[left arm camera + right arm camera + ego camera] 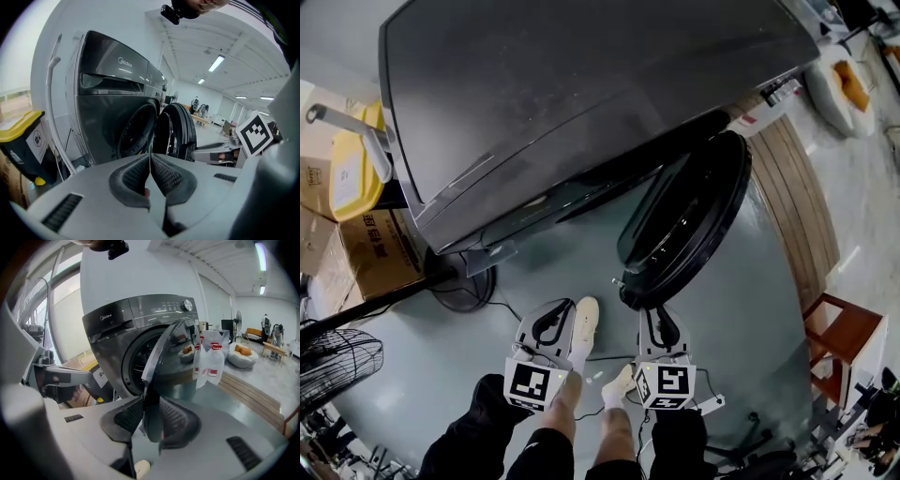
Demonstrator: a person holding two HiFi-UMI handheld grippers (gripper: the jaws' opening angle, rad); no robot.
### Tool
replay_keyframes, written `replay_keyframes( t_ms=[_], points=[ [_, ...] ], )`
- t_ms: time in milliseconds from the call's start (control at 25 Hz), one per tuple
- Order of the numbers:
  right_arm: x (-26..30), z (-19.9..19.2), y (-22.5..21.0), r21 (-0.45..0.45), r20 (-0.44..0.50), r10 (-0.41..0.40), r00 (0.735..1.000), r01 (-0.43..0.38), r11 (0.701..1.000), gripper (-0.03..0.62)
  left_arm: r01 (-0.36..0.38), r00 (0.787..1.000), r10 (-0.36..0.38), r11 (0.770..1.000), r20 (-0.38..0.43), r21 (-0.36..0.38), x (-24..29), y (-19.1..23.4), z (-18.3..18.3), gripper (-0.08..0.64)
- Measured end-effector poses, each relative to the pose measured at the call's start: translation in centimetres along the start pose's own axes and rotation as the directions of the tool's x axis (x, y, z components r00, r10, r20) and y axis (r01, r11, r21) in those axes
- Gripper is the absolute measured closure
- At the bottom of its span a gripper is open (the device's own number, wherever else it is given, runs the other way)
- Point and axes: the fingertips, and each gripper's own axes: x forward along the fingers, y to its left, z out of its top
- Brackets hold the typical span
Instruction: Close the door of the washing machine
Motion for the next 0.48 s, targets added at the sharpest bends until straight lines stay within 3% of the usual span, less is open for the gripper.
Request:
replay_keyframes(
  t_ms=[80, 320, 480],
  points=[
    [0.2, 0.0, 0.1, 0.0, 0.002, -0.005, 1.0, 0.005, 1.0, 0.472, 0.003, 0.999, -0.003, 1.0, -0.039, 0.007, -0.1, 0.2, -0.2, 0.529],
    [1.0, 0.5, 1.1, 0.01, 0.015, 0.007, 1.0, -0.008, 1.0, 0.47, -0.016, 1.0, 0.016, 1.0, 0.001, -0.008, -0.1, 1.1, 0.2, 0.529],
    [1.9, 1.0, 2.0, 0.017, 0.023, 0.016, 1.0, -0.017, 1.0, 0.465, -0.024, 0.998, 0.024, 1.0, -0.056, 0.009, -0.3, 1.9, -0.1, 0.529]
  ],
)
